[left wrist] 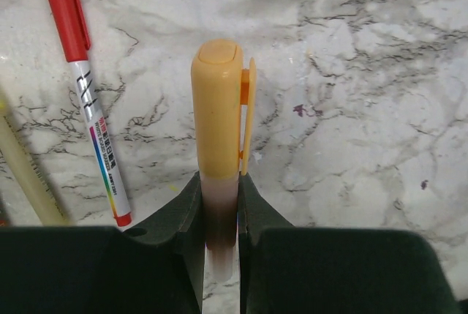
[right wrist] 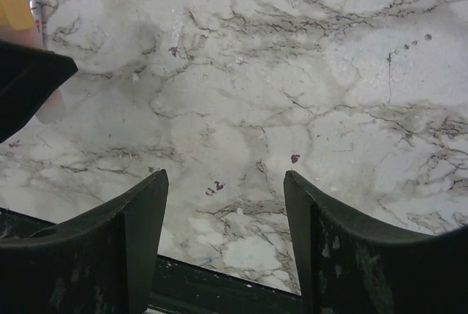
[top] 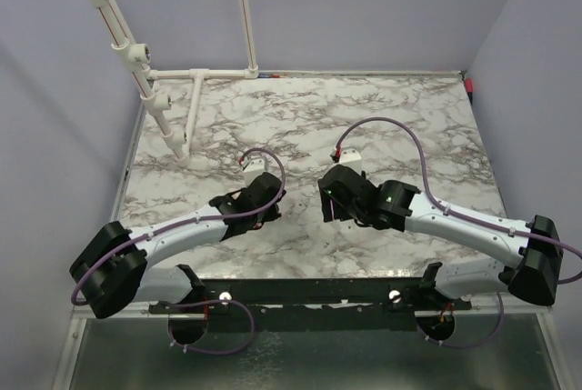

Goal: Insert the pens into the pen caps

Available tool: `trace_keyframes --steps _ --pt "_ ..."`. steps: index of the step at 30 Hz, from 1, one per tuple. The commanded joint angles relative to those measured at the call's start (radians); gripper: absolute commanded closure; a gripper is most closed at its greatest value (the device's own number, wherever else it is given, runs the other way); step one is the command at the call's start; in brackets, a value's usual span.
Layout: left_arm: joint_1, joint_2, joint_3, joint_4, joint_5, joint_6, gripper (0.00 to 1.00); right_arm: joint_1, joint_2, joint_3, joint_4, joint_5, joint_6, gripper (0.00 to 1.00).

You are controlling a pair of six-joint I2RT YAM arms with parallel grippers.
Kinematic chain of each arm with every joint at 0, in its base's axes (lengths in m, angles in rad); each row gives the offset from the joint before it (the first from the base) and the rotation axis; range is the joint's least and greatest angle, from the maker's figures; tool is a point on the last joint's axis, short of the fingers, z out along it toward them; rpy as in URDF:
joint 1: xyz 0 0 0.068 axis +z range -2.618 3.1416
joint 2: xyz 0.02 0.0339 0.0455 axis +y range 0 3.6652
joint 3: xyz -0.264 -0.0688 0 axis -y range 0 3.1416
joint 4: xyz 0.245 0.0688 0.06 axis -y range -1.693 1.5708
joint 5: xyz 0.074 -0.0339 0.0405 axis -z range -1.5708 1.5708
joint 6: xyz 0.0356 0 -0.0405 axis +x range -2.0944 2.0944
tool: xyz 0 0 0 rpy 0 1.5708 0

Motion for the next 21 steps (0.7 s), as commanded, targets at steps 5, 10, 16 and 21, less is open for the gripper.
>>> trace_keyframes --steps 5,10,16,21 --pt "0.011 0.142 0.062 0.006 -0.055 -0.007 1.00 -0.005 0.005 -0.036 0.009 -0.074 0.000 0.31" --pt "0.018 0.193 0.070 0.009 -0.050 0.001 1.00 -0.005 0.025 -0.026 0.006 -0.090 -0.007 0.31" --pt "0.036 0.228 0.087 0.008 -0.029 0.041 0.98 -0.005 0.025 -0.033 0.014 -0.102 -0.007 0.31" --pt "0.043 0.228 0.074 0.007 -0.029 0.036 0.91 -0.005 0.019 -0.031 0.005 -0.095 -0.013 0.31"
